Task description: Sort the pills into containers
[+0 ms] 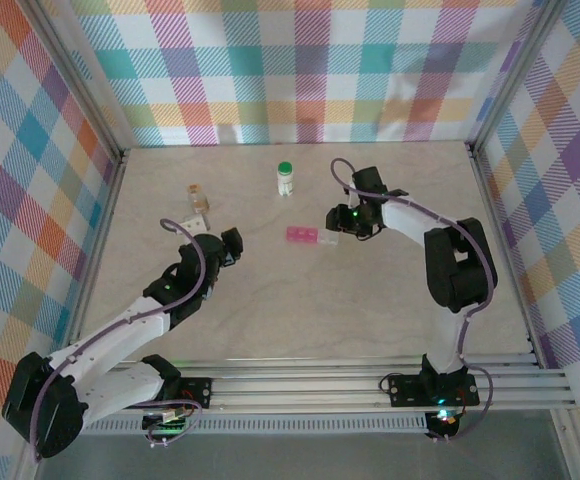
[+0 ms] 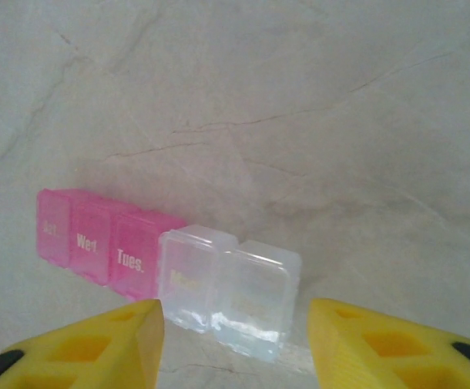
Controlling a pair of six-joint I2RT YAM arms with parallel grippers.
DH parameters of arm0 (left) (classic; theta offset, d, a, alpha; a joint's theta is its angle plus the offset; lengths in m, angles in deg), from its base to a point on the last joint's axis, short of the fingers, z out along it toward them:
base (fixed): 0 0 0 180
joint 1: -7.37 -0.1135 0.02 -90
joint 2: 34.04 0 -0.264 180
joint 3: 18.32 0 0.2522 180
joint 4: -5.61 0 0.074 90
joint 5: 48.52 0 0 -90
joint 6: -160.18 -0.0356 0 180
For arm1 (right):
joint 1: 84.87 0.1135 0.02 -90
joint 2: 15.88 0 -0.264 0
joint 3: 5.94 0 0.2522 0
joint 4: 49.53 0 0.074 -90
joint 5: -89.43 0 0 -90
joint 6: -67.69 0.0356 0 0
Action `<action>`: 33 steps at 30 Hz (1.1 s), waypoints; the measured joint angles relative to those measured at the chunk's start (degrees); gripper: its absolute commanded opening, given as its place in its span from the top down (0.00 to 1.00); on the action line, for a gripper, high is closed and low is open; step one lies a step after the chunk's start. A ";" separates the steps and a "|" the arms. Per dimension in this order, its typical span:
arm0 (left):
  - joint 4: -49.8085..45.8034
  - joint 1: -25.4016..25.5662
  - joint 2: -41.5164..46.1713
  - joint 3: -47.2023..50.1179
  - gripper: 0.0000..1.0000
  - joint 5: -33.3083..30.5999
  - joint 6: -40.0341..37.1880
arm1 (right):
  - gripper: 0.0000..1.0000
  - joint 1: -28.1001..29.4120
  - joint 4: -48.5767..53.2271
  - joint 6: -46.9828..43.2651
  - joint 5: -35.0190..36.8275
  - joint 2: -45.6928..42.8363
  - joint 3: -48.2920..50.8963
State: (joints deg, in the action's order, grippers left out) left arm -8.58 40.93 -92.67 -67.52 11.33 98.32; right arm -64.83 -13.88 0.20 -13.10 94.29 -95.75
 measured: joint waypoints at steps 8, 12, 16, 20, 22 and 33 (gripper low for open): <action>0.24 -2.47 -2.21 -1.27 0.20 4.20 -1.03 | 0.50 0.00 -0.74 0.13 -1.97 2.97 0.35; 0.09 -3.02 -3.23 -2.08 0.19 5.27 -1.46 | 0.57 -0.17 -0.87 -0.79 -2.14 3.93 0.37; -0.04 -3.34 -4.98 -4.17 0.17 6.80 -4.11 | 0.62 -0.87 -0.42 -2.60 -3.89 5.49 -1.07; -0.35 -3.56 -9.25 -7.98 0.18 10.67 -11.47 | 0.67 -2.16 0.79 -6.01 -5.90 7.21 -3.45; 0.68 -3.78 -11.98 -9.40 0.17 13.62 -14.56 | 0.69 -2.78 1.79 -7.69 -6.97 7.96 -4.55; -6.45 -4.24 -34.49 -30.12 0.19 33.35 -32.11 | 0.72 -4.39 3.65 -11.89 -11.32 10.56 -7.96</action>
State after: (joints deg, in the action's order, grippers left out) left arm -15.02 36.69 -127.16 -97.64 44.68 66.21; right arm -69.23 -10.23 -11.69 -24.42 104.85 -103.71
